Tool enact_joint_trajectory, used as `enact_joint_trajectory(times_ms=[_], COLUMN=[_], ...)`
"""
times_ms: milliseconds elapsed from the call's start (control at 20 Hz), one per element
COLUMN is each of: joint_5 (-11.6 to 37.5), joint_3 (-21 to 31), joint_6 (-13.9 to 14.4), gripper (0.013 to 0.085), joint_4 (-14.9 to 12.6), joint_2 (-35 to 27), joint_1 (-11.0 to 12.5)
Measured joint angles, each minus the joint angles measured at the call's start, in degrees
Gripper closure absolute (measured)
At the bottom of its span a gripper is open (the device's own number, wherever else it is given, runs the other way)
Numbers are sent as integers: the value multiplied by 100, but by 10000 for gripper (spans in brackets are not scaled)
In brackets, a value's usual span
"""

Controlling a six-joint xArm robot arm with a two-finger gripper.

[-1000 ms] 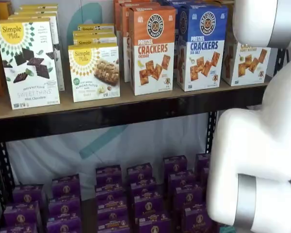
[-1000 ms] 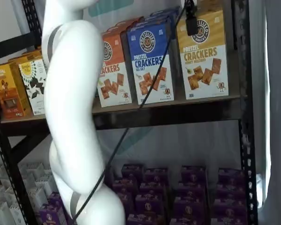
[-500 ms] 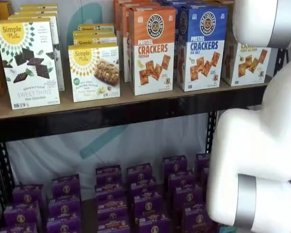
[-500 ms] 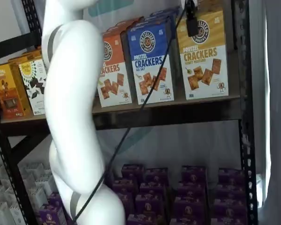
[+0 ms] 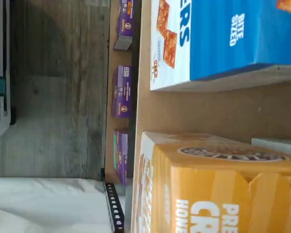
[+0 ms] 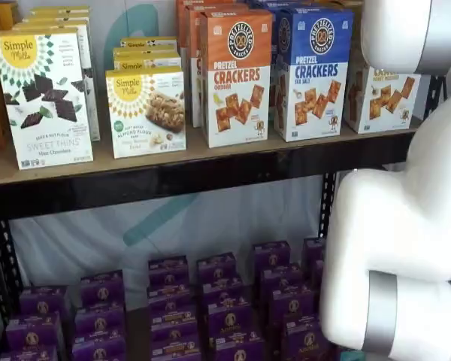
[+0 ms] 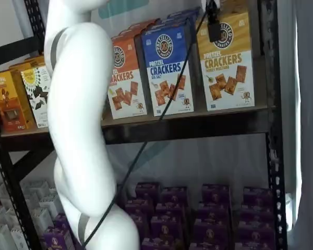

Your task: Retrieve the yellow and white box located on the top shelf, the sixth one from the left

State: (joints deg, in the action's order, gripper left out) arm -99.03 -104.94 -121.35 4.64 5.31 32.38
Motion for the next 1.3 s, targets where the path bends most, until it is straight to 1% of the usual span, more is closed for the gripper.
enact_joint_trajectory(times_ms=[100, 200, 400, 450, 500, 550, 850, 900, 1200, 1250, 1300], joint_5=[-19, -27, -46, -38, -34, -33, -53, -58, -91, -106, -76], joint_3=[-1, 19, 18, 30, 39, 45, 43, 39, 31, 25, 55], joint_6=[-3, -12, -26, -31, -35, -39, -51, -52, -54, -53, -55], gripper=[130, 210, 210, 250, 250, 290, 290, 330, 330, 370, 370], joint_4=[13, 28, 57, 63, 65, 66, 100, 110, 167, 193, 202], joint_2=[2, 18, 29, 41, 49, 56, 69, 67, 76, 76, 97], joint_1=[10, 24, 49, 55, 59, 63, 88, 93, 116, 126, 129])
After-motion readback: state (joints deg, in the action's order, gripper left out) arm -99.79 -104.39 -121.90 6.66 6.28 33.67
